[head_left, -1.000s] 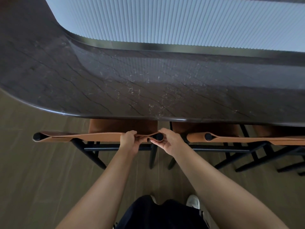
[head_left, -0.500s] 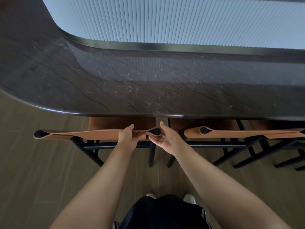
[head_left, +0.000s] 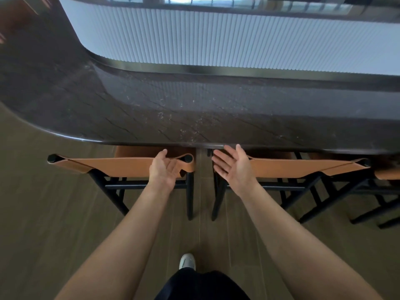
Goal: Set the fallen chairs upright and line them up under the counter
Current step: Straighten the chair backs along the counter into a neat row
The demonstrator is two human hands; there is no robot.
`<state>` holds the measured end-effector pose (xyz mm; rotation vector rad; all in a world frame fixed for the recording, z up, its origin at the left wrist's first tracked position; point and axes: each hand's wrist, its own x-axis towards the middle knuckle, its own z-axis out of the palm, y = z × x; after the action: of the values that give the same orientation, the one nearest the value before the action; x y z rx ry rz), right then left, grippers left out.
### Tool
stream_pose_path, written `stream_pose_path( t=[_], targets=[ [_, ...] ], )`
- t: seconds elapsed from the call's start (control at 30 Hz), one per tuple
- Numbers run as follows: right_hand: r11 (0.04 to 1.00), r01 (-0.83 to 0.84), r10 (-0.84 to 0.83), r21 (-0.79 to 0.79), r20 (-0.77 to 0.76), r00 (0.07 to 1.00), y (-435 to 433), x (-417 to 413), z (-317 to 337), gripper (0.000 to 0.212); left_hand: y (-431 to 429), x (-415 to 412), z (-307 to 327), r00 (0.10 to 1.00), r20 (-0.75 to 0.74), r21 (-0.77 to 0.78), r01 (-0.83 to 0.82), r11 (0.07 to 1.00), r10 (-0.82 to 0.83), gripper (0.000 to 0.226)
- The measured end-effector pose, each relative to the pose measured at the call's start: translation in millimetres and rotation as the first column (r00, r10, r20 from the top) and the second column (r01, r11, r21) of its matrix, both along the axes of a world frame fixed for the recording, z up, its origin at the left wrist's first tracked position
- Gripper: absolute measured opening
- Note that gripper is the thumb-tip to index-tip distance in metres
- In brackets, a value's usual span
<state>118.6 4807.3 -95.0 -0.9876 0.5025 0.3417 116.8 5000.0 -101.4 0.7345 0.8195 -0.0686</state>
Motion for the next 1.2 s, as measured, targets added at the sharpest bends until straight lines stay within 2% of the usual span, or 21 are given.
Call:
stream_pose_path(
  t=[0.13,0.3,0.6,0.93,1.2],
  targets=[
    [1.000,0.013,-0.012,-0.011,0.097,0.995,-43,-28,10,0.046,-36,-27,17,0.999,0.036,0.065,0.028,0.997,-0.030,0.031],
    [0.999,0.023,-0.015,-0.041,0.181,0.983,-99,-75,17,0.049,-86,-64,31,0.987,0.095,0.095,0.118,0.988,-0.127,0.033],
    [0.980,0.160,-0.134,-0.115,0.203,0.970,-185,-149,24,0.036,-168,-104,37,0.940,0.186,0.112,0.269,0.957,-0.286,0.024],
    [0.919,0.387,-0.368,-0.079,0.182,0.912,-268,-174,27,0.034,-259,-91,38,0.830,0.237,0.122,0.490,0.863,-0.505,0.028],
    [0.800,0.596,-0.583,-0.075,0.139,0.800,-331,-162,31,0.034,-347,-43,39,0.683,0.249,0.121,0.682,0.722,-0.687,0.026]
  ],
)
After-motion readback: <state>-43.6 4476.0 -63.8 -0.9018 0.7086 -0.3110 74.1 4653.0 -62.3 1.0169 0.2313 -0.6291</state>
